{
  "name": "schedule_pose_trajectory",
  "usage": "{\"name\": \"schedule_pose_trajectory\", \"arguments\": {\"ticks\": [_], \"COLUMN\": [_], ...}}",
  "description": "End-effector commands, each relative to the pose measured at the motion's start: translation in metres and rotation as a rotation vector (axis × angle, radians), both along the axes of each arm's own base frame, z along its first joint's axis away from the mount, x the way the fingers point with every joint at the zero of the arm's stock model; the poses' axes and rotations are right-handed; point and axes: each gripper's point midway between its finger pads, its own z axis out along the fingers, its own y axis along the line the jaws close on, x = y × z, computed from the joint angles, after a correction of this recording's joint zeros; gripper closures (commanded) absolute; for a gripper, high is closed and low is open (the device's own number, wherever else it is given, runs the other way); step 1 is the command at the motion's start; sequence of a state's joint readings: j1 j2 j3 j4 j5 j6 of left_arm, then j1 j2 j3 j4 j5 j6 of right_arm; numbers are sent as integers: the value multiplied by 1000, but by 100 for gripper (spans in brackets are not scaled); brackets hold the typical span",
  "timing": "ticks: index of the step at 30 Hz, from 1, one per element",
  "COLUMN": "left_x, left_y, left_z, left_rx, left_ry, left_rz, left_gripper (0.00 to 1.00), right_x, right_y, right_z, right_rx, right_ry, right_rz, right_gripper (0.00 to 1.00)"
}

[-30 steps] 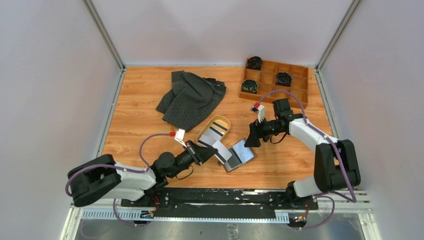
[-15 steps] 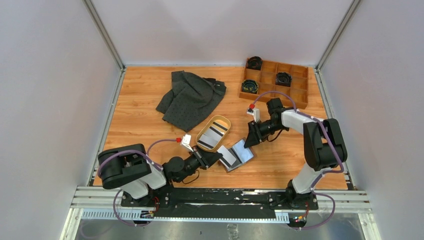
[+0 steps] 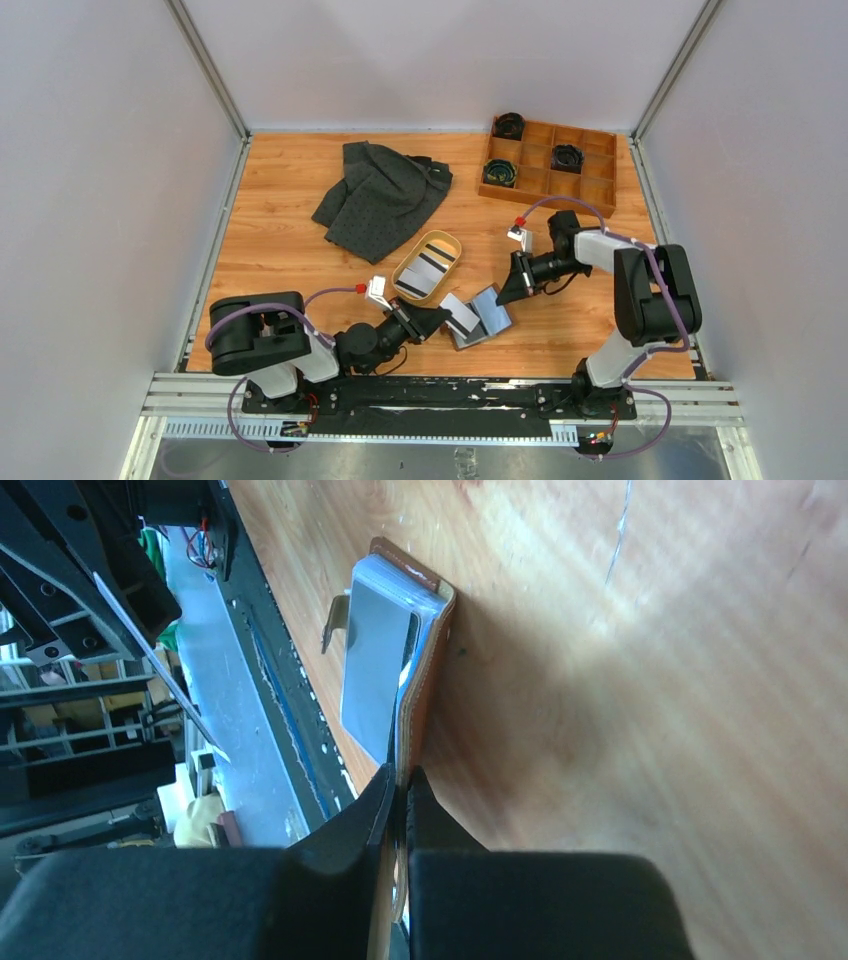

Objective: Put the credit cards into the card holder
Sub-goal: Insert the credit card into the card holder.

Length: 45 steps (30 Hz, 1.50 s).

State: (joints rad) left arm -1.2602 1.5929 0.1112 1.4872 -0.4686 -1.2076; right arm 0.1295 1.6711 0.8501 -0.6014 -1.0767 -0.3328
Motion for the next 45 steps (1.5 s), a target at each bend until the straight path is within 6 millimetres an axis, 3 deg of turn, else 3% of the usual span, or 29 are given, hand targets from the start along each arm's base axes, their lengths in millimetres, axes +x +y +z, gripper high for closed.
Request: {"name": "schedule_pose_trajectory", "arguments": {"ticks": [1,8,17,31,38,45], "left_x": [8,7,8,8,8,11], "left_y": [7,6,7,5,5,7], "left_z": [9,3,-2,-10,-13,-18], "left_rx": [-19,-5,22,53,60,83], "left_ry": [-24,-14,-24,-31,-27,-31], "left_rz": [93,106,112,109,111,129], "left_gripper": [100,100,100,100,100,100], "right_x": [-8,-23,-23,-13,-13,-12], "right_y": [2,8,10,10,10,9], "right_z": [8,-10,-8,1,1,0], "right_rx": [62,122,152,166,161,153], "right_ry": [26,117,127,88,82,83], "right_rz": [-86,-128,-127,-79,-72,-71], "right_gripper": [100,100,99,56,46,45]}}
